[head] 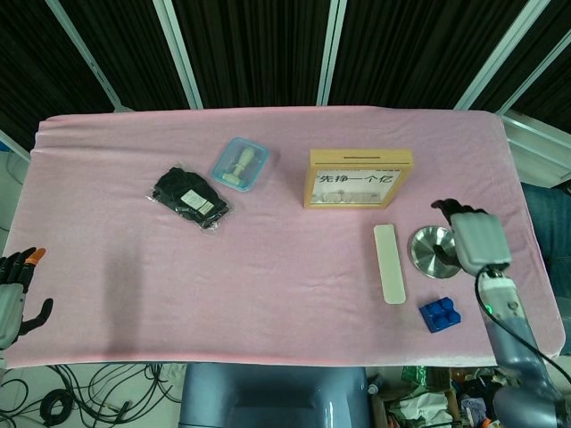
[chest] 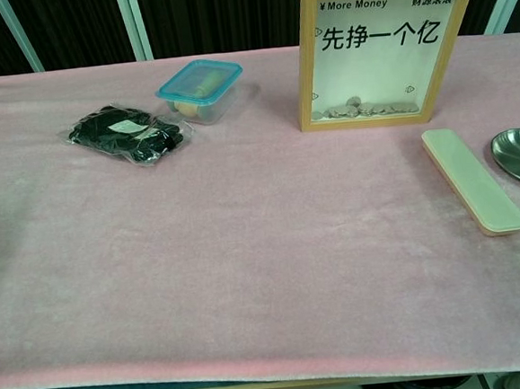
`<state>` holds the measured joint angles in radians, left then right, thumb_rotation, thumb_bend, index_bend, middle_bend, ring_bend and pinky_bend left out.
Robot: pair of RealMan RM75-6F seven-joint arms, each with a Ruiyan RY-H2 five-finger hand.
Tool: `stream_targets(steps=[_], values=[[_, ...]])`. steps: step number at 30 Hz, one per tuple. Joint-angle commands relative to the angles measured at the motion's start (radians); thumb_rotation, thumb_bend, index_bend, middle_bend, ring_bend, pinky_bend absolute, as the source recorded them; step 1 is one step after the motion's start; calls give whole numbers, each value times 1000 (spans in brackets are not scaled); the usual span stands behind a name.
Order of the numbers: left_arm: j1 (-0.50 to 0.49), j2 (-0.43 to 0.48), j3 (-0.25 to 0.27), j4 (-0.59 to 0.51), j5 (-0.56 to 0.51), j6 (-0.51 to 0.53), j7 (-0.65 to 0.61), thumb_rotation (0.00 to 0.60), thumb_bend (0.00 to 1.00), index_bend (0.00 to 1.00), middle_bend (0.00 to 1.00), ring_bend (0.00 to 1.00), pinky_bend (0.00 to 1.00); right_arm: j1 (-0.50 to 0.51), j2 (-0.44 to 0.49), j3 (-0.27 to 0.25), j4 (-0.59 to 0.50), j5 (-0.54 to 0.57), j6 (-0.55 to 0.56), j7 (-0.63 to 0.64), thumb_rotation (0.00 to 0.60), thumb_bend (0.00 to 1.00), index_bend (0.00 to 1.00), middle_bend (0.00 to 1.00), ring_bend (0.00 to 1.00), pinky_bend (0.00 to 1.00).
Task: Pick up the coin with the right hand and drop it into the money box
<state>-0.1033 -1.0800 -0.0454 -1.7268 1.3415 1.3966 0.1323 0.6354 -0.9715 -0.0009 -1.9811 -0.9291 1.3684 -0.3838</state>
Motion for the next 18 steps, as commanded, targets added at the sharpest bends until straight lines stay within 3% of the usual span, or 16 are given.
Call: stream_targets(steps=[1, 9, 18], values=[[3, -4, -1, 5, 14, 13, -6, 600, 403, 100, 38, 32, 0, -220, -109, -160, 73, -209, 170, 16, 600, 199, 245, 194, 308, 353], [5, -4, 3, 2, 102, 60, -34, 600, 403, 99, 38, 24, 0, -366, -268, -168, 332, -313, 264, 67, 600, 198, 230, 175, 300, 339], [5, 22, 34, -44, 180, 70, -11, 600, 403, 100, 35, 20, 0, -399, -313, -118, 453, -335, 229, 72, 600, 197, 205, 132, 265, 318]])
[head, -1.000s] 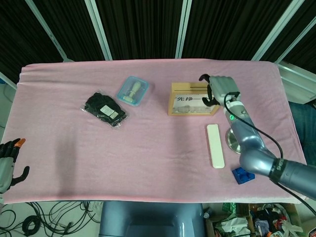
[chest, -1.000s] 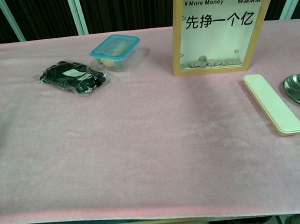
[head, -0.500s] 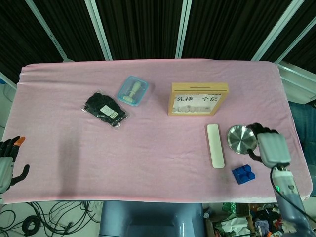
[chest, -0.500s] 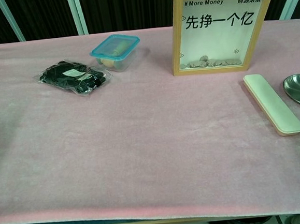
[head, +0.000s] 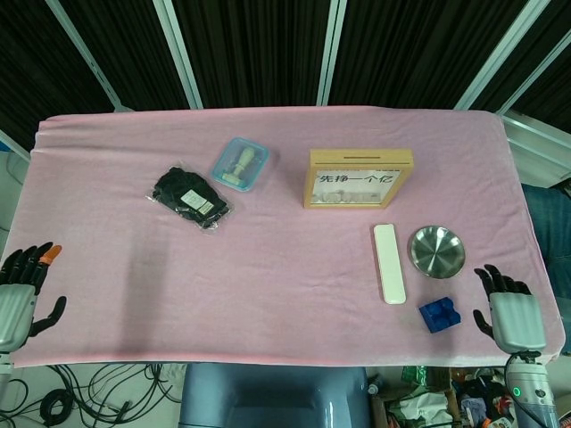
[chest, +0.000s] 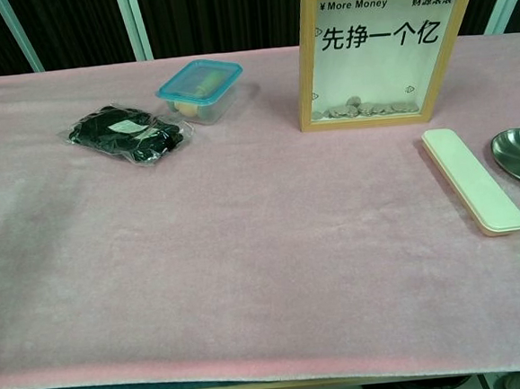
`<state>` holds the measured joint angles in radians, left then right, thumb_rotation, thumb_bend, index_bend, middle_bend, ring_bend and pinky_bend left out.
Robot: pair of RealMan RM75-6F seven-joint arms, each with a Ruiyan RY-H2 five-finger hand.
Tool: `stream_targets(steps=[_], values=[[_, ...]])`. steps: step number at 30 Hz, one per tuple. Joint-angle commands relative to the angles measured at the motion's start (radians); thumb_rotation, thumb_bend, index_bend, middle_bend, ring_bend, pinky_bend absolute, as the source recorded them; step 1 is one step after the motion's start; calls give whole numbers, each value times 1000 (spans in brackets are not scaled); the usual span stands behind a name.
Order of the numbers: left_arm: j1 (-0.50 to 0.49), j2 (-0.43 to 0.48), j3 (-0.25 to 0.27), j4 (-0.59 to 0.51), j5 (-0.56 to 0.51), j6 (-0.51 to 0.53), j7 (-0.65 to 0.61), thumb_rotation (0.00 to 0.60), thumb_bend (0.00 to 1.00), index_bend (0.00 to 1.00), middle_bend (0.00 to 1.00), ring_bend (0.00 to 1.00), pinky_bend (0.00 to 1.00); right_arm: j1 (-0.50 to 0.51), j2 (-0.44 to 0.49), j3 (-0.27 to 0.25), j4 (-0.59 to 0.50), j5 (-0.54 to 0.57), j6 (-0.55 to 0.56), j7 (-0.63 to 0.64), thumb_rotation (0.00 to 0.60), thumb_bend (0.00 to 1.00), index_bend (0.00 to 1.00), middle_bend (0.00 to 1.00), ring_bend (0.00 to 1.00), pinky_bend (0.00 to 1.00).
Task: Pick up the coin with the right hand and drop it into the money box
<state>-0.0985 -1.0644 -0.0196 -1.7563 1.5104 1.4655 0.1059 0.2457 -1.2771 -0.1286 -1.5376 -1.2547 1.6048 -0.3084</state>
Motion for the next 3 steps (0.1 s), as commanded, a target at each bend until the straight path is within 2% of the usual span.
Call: stream_targets(steps=[1, 3], values=[[1, 7, 11, -20, 16, 1, 26, 600, 403, 100, 35, 20, 0, -12, -8, 14, 12, -16, -9, -1, 600, 198, 205, 132, 265, 318], [0, 6, 19, -30, 30, -1, 44, 600, 402, 100, 35, 20, 0, -17, -6, 25, 14, -31, -8, 7, 600, 198, 204, 130, 264, 311]])
